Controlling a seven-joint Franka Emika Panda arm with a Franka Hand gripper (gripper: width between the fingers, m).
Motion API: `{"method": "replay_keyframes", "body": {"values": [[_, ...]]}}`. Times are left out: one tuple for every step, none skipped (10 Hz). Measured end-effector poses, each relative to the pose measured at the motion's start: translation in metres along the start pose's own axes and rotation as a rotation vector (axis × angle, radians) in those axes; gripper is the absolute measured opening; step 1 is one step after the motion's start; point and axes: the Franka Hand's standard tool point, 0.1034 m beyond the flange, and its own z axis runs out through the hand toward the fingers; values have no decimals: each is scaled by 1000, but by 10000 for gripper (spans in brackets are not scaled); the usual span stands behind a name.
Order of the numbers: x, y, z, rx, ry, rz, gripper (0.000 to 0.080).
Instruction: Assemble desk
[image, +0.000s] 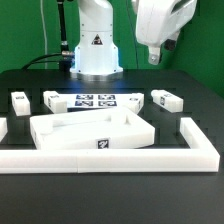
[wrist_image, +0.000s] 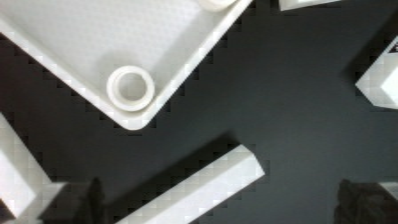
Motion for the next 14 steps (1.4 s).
{"method": "replay_keyframes", "body": {"values": [[-1,1,0,-9,-12,-11,650],[-1,1,0,-9,-12,-11,650],[-1,1,0,-9,-12,-11,650],[-1,1,0,-9,-12,-11,650],[-1,1,0,-9,-11,-11,650],[-1,1,0,-9,-11,-11,650],[-1,1,0,-9,-11,-11,650],[-1,1,0,-9,-11,-11,650],[-1,2,0,-9,-11,-11,650],[-1,2,0,-9,-11,-10,650],[-1,2,0,-9,-12,-10,650],[-1,2,0,-9,-12,-10,650],[-1,2,0,-9,-12,-10,650],[-1,2,0,-9,-12,-10,650]]}}
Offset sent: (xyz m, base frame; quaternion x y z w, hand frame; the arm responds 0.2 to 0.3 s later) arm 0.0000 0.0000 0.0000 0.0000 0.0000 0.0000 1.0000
